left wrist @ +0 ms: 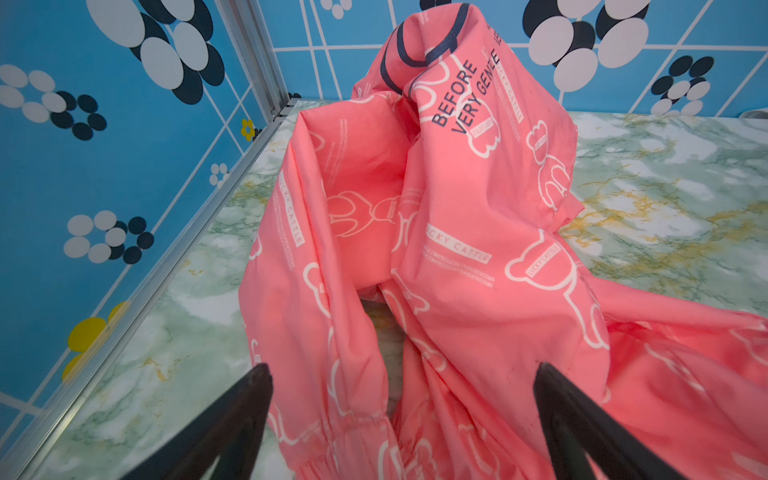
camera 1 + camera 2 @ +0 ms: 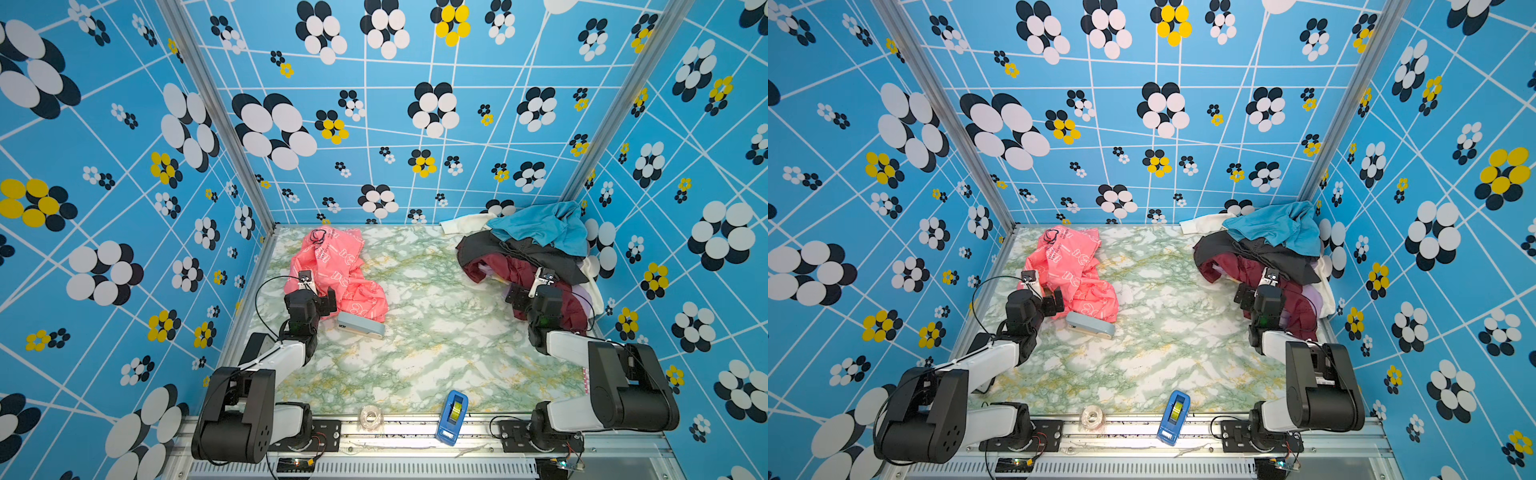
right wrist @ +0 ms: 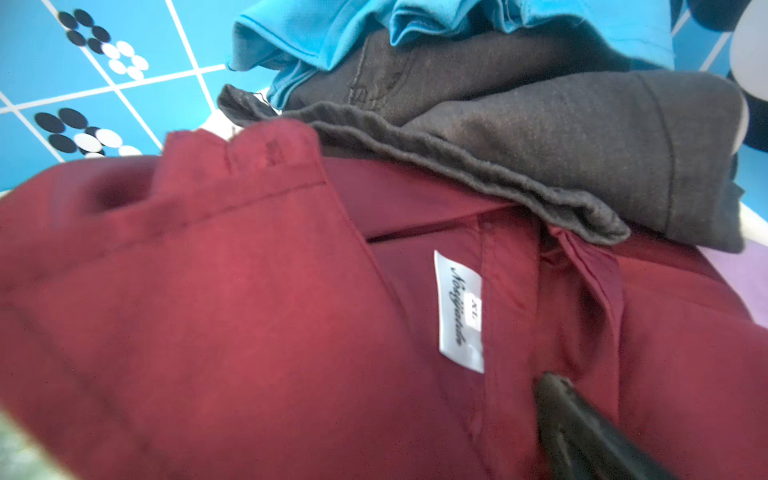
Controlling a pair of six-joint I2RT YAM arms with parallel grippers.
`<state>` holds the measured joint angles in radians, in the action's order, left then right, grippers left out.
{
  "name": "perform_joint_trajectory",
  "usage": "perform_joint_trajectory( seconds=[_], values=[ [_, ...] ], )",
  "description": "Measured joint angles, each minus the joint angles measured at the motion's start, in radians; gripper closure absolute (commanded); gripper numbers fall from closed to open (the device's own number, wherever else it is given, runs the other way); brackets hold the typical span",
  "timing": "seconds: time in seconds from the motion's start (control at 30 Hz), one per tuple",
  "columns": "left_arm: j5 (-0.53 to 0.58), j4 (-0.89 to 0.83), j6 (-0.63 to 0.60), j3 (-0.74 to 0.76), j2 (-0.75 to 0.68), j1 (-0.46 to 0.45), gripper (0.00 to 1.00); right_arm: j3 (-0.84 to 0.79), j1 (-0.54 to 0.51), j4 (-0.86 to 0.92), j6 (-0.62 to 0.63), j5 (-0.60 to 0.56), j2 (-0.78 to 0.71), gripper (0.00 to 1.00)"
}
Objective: Pick out a specific cloth from the pile
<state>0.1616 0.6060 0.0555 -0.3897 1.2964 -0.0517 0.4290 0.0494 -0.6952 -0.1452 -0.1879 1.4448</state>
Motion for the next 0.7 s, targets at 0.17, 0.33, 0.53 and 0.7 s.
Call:
perform_joint_trajectory(
  seconds=[0.17, 0.33, 0.53, 0.7],
  values=[
    [-0.049, 0.051, 0.002, 0.011, 0.019, 0.024, 0.01, -0.048, 0.000, -0.068, 0.012, 0.043, 0.000, 0.01],
    [-0.089, 0.101, 0.003, 0.015, 0.033, 0.043, 0.01, -0.063, 0.000, -0.190, 0.031, 0.082, 0.055, 0.01],
    [-0.114, 0.166, 0.004, 0.026, 0.074, 0.062, 0.01, -0.086, 0.000, -0.235, 0.039, 0.109, 0.093, 0.01],
    [-0.133, 0.267, 0.004, 0.040, 0.177, 0.072, 0.01, -0.086, 0.000, -0.237, 0.046, 0.120, 0.093, 0.01]
  ],
)
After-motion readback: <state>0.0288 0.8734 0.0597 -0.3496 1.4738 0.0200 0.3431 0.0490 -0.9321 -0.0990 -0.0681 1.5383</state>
